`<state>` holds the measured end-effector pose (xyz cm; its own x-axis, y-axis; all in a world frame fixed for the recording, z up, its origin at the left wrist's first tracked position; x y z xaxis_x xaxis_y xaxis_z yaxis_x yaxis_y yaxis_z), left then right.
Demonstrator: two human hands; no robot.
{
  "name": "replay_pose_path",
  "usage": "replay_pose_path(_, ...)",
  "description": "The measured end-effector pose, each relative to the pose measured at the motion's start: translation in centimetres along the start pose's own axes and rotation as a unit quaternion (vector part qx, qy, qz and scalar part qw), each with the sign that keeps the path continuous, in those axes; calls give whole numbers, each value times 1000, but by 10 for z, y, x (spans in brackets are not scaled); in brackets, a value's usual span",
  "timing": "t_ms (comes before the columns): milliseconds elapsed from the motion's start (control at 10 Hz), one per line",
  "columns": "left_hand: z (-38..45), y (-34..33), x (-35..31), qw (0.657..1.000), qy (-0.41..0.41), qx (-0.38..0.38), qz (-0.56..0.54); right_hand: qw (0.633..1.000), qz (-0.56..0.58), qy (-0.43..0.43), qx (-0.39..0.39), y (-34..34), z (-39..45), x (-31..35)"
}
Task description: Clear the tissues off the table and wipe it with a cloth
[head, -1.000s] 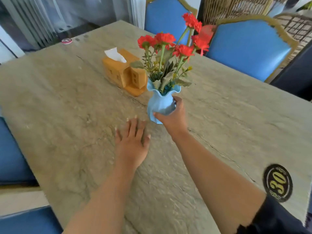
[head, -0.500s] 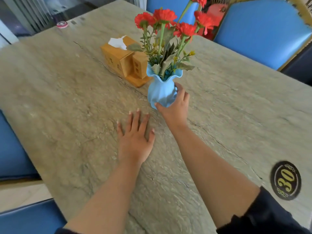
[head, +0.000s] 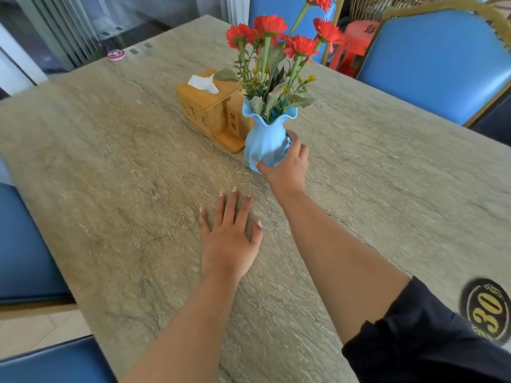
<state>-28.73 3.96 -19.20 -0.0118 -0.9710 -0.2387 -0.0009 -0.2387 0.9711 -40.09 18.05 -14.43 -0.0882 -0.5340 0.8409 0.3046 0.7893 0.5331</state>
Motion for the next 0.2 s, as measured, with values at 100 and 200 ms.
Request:
replay_pose_path(100,1,-1,-1,1000,-7,0,4,999,-17,-23,19,7,-6,-4)
replay_pose_path(200,2,0,3,1000,0,16,-1,998,-3,-63,23,26,-34,-9)
Point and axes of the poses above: each hand's wrist, its own z-axis towards the middle knuckle, its own y-axis out of the back of the hand, x = y × z, the point moved 8 cm from there along z, towards the middle knuckle, and after that the axes turned 4 degrees about -z, right-handed, at the moved point
